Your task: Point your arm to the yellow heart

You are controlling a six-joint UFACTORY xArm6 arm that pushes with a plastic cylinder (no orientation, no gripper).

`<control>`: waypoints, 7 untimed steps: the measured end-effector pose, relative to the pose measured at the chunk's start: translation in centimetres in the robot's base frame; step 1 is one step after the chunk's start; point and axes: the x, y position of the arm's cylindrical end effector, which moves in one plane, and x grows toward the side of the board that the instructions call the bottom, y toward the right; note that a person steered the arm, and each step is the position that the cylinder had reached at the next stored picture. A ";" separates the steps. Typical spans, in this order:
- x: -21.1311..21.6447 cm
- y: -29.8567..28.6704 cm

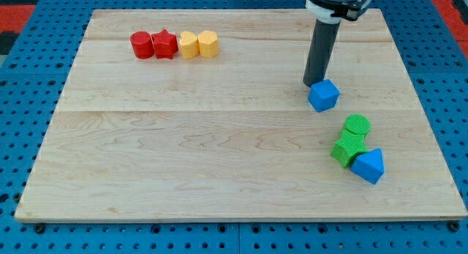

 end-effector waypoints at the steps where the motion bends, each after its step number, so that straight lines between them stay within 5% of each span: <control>1: 1.9 1.0; 3: 5.0 2.3; 7: -14.1 -4.5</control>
